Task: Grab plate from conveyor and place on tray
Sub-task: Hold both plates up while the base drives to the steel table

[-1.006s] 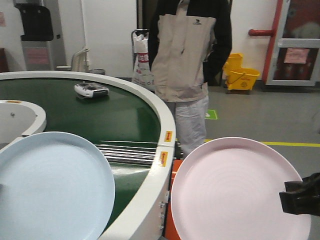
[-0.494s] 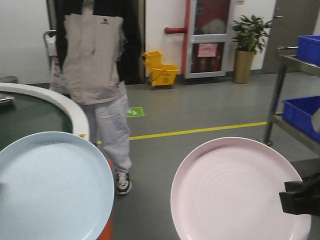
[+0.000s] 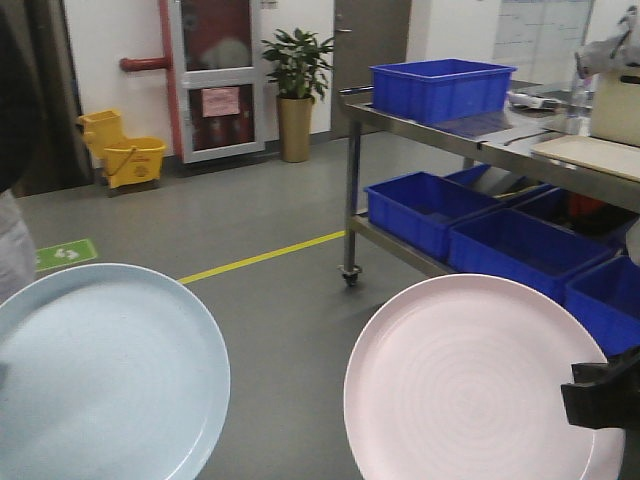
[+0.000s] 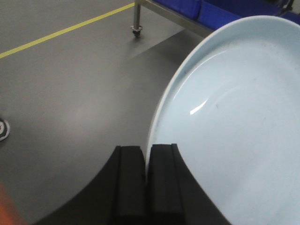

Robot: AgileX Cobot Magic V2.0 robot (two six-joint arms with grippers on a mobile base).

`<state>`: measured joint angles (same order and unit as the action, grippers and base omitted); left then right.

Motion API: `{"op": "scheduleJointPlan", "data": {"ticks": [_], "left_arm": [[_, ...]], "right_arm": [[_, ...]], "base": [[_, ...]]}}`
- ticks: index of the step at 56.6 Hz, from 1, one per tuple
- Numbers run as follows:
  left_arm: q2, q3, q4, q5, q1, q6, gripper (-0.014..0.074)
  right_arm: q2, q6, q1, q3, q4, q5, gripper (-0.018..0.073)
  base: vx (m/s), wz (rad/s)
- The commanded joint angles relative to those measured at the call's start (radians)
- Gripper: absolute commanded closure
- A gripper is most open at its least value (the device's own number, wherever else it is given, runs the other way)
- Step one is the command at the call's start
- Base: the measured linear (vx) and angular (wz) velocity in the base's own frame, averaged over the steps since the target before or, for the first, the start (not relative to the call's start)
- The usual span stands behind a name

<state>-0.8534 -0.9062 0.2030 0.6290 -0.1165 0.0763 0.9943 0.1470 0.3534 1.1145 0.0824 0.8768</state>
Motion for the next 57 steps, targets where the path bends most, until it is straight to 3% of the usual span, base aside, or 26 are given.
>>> {"op": "scheduleJointPlan", "data": {"ticks": [1, 28, 57], "left_arm": [[0.012, -0.029, 0.021, -0.082, -0.006, -0.008, 0.0602], [0.012, -0.029, 0.021, -0.077, -0.006, -0.008, 0.0602], [0.012, -0.029, 0.021, -0.076, -0.006, -0.008, 0.0602]], "right_arm": [[-0.013, -0.005, -0.003, 0.026, 0.009, -0.069, 0.0568], [-0.013, -0.005, -0.003, 0.026, 0.009, -0.069, 0.0568], [-0.013, -0.005, -0.003, 0.026, 0.009, -0.069, 0.0568]], "base": [[0.24, -0.62], [0.32, -0.42], [0.49, 0.02]]}}
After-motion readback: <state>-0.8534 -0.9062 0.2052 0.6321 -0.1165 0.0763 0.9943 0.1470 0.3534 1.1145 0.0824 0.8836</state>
